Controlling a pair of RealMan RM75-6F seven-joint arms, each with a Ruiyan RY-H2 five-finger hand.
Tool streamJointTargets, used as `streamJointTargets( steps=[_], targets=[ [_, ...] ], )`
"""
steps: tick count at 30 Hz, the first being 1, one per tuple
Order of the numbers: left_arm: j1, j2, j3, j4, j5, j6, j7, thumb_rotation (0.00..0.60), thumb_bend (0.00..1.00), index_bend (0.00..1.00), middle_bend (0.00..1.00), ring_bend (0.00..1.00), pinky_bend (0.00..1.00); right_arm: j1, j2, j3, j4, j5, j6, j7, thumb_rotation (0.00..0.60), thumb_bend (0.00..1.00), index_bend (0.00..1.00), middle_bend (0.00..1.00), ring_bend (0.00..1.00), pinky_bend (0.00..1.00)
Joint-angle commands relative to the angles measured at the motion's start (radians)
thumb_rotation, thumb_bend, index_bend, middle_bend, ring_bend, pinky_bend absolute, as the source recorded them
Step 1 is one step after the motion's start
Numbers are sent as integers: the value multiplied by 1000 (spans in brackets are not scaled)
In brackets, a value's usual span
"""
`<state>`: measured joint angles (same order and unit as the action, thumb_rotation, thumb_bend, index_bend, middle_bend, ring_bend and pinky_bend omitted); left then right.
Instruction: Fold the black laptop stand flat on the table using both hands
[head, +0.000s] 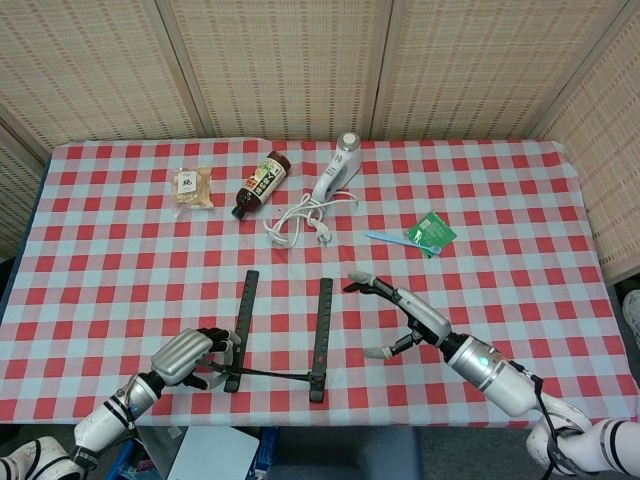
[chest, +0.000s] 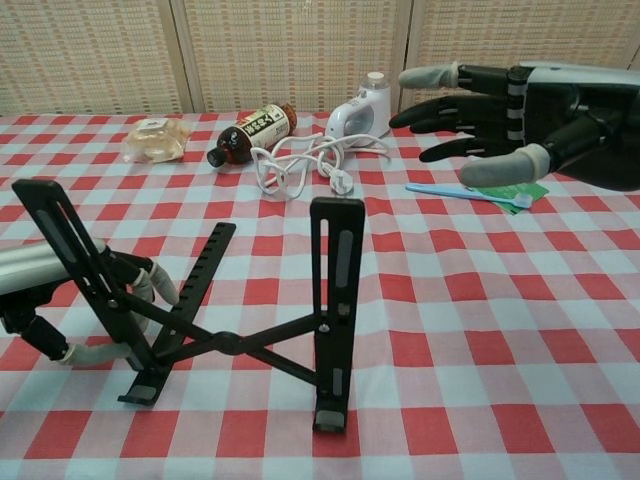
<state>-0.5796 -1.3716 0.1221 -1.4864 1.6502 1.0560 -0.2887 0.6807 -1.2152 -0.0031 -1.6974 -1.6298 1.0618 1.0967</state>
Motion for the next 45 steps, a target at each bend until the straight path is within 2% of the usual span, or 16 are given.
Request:
streamJointTargets(
  steps=[1,15,24,29,36,45],
  targets=[
    [2,0,0,0,1,2,0,600,325,530,273,280,367,-1,1,0,-3,1,0,-3,600,51,72,176,42,91],
    [7,2,3,3,3,5,-9,600,345,560,273,286,367,-2,2,-7,-11,2,-17,-42,600,51,72,177,42,91],
    [7,5,3,-4,1,0,-7,600,345,556,273,287,367,35,24,-43,-80,18,-156,-323,600,51,80,177,42,91],
    [6,5,0,-11,-7,-8,0,600,345,556,273,286,367,46,9,-33,-128,104,-224,-476,600,52,187,215,42,91],
    [5,3,-6,-17,-17,-18,9,600,345,556,273,286,367,36,-76,1,-147,271,-238,-696,600,52,380,291,46,91],
    [6,-3,-8,-18,-22,-22,11,600,345,555,273,286,367,53,-185,25,-154,422,-256,-906,600,52,464,324,71,91]
  ],
)
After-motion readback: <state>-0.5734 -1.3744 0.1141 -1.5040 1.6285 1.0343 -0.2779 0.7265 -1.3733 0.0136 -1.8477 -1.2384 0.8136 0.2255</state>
